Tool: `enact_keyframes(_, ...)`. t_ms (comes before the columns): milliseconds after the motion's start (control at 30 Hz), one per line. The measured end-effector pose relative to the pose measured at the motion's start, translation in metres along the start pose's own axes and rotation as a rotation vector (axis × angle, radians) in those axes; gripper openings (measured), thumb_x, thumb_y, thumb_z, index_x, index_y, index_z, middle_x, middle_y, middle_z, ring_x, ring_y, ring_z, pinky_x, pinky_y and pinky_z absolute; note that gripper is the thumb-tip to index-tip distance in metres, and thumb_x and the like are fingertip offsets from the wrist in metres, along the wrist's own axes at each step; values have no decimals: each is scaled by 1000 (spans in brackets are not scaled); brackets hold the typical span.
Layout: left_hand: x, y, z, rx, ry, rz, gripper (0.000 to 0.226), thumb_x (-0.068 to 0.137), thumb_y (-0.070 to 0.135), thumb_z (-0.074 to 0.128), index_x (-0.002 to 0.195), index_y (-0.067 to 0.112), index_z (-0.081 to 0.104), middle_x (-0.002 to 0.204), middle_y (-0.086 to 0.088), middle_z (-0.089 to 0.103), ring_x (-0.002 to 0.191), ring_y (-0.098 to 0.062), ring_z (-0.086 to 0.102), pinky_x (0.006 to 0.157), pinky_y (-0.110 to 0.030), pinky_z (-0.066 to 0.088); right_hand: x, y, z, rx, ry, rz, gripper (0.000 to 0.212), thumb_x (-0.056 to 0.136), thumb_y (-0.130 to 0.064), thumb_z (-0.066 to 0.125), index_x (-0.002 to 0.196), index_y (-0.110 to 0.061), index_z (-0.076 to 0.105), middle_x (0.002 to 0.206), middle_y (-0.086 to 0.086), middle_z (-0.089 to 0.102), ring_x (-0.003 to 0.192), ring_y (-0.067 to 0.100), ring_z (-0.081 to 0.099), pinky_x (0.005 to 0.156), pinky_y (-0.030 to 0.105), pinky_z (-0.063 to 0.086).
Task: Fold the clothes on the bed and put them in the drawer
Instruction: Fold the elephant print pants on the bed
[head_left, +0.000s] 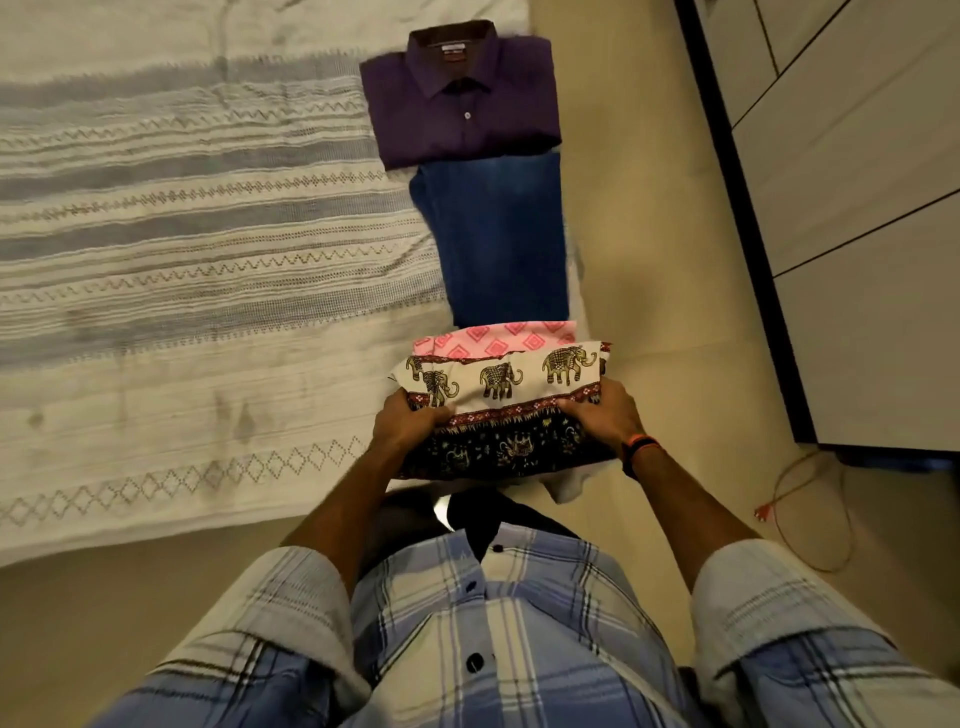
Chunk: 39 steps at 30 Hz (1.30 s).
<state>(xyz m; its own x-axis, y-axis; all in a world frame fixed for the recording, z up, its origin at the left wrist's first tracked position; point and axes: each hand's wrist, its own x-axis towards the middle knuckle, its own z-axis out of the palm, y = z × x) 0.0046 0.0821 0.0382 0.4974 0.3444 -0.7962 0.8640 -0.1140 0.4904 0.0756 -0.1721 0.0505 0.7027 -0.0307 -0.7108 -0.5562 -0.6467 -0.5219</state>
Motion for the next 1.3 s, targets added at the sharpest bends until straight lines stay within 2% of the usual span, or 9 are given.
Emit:
enact_keyframes(133, 13, 3, 1, -41, 22, -23, 49, 72, 32, 84, 111, 15, 61, 109, -6, 70, 97, -26, 67, 91, -46, 55, 16, -4, -11, 9, -4, -41, 43, 84, -24, 77, 124, -16, 63, 123, 6, 67, 115, 25, 60, 98, 35, 46)
enact_keyframes(233, 27, 0, -1, -34, 54, -70, 59, 73, 35, 83, 118, 9, 56, 115, -12, 67, 100, -30, 66, 89, -48, 56, 30, -7, -11, -34, 34, -38, 41, 86, -21, 75, 123, -11, 61, 121, 9, 67, 113, 27, 60, 94, 34, 46)
enact_keyframes(333, 34, -3, 6, 304, 187, -64, 77, 80, 34, 78, 136, 2, 36, 134, -22, 49, 122, -39, 50, 101, -50, 46, 40, -2, -3, -525, 143, -62, 49, 85, -14, 71, 128, -6, 48, 124, 17, 60, 114, 36, 57, 96, 44, 47)
enact_keyframes(433, 22, -1, 20, 612, 279, 154, 87, 82, 29, 76, 147, 3, 26, 150, -22, 30, 135, -39, 33, 111, -49, 36, 36, 1, 11, -866, 101, -243, 62, 81, -14, 72, 135, -7, 42, 134, 16, 49, 121, 33, 50, 99, 46, 44)
enact_keyframes(567, 18, -2, 42, 809, 12, 418, 87, 82, 29, 76, 153, 21, 26, 161, -13, 17, 146, -34, 21, 118, -52, 27, 31, 2, 33, -826, -119, -391, 67, 84, -20, 70, 143, -13, 39, 147, 12, 40, 128, 30, 45, 109, 45, 41)
enact_keyframes(733, 33, -11, 63, 903, -259, 352, 109, 79, 38, 78, 157, 21, 4, 160, -12, -25, 150, -38, -4, 119, -54, 21, 40, 11, 47, -932, -326, -282, 84, 90, -34, 66, 156, -21, 16, 164, 14, 5, 144, 36, 25, 118, 50, 27)
enact_keyframes(867, 51, -19, 71, 902, -341, 305, 118, 78, 43, 77, 156, 19, -8, 157, -13, -33, 148, -36, -15, 120, -56, 15, 55, 22, 54, -996, -374, -257, 84, 93, -40, 61, 157, -23, 10, 164, 15, -3, 148, 36, 16, 118, 51, 27)
enact_keyframes(1133, 52, -17, 67, 814, -337, 296, 105, 81, 30, 77, 157, 18, 6, 161, -12, -22, 151, -33, 2, 122, -43, 14, 60, 22, 58, -1004, -352, -260, 81, 91, -37, 63, 156, -22, 16, 164, 16, 5, 144, 37, 24, 113, 54, 34)
enact_keyframes(1300, 31, -5, 49, 764, -269, 293, 93, 81, 27, 77, 155, 18, 22, 164, -14, -4, 147, -35, 21, 120, -42, 20, 43, 10, 49, -800, -245, -298, 61, 88, -25, 65, 142, -12, 39, 143, 16, 45, 125, 36, 47, 107, 49, 42)
